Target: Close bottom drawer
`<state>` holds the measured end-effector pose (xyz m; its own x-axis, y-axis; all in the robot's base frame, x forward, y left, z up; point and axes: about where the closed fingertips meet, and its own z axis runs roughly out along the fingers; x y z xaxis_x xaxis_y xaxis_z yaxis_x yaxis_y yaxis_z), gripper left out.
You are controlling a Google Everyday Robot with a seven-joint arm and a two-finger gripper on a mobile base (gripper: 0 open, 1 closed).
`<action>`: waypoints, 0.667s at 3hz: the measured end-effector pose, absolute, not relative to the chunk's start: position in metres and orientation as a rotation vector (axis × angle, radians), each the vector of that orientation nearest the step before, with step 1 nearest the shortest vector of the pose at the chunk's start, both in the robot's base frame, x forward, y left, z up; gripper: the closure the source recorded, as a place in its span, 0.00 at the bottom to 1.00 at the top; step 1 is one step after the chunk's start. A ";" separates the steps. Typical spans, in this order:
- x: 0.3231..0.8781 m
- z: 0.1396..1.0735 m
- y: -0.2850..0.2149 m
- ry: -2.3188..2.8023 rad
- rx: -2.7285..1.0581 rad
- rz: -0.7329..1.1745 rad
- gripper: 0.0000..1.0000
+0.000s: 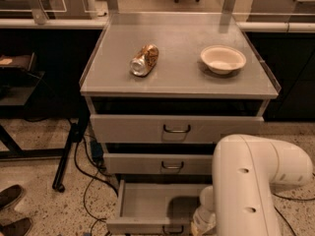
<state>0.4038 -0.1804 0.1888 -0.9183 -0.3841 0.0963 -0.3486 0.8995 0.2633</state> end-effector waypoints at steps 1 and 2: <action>0.404 0.186 -0.179 -2.916 0.565 -0.365 1.00; 0.414 0.187 -0.180 -2.929 0.507 -0.376 1.00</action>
Offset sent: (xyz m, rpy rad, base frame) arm 0.0287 -0.0018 0.0024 0.0076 0.0048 -0.0994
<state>0.4145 -0.1796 0.1875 -0.9326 -0.3470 0.0994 -0.3107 0.9118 0.2685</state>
